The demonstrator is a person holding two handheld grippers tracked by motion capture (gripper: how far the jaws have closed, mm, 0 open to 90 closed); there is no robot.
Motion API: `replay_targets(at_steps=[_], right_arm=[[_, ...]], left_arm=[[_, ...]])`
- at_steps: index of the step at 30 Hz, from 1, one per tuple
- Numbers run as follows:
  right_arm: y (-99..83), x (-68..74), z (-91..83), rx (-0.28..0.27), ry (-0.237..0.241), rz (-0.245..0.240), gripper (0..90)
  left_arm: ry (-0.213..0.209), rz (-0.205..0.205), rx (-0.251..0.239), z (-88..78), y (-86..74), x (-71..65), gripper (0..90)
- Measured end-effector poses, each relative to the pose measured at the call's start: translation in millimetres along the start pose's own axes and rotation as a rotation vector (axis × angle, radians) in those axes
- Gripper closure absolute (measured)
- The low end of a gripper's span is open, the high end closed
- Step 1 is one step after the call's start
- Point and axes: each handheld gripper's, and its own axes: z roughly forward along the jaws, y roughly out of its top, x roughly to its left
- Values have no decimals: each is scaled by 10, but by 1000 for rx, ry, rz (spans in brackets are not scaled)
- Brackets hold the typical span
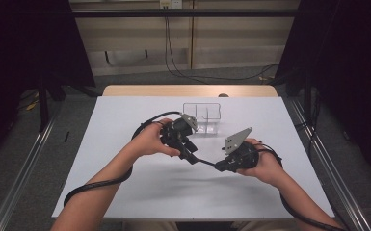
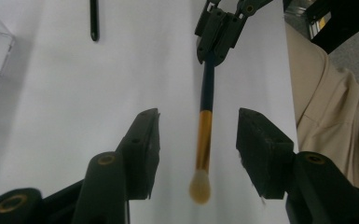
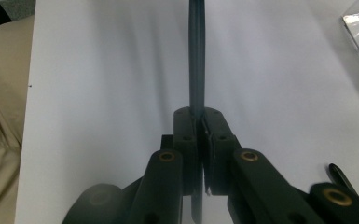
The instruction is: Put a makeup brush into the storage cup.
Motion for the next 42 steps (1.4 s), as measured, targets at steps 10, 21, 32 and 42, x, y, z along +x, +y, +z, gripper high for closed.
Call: replay_targets(at_steps=[10, 21, 32, 42], right_arm=[[-27, -2, 4, -13, -7, 17, 853], [-46, -6, 1, -43, -10, 37, 853], [-67, -13, -20, -103, -20, 59, 853], [-73, -21, -51, -170, -24, 85, 853]], left_arm=[[16, -77, -74, -68, -92, 36, 297], [75, -76, -227, -117, -207, 18, 104], [100, -98, -402, -155, -322, -39, 15], [130, -84, -500, -184, -356, -69, 16]])
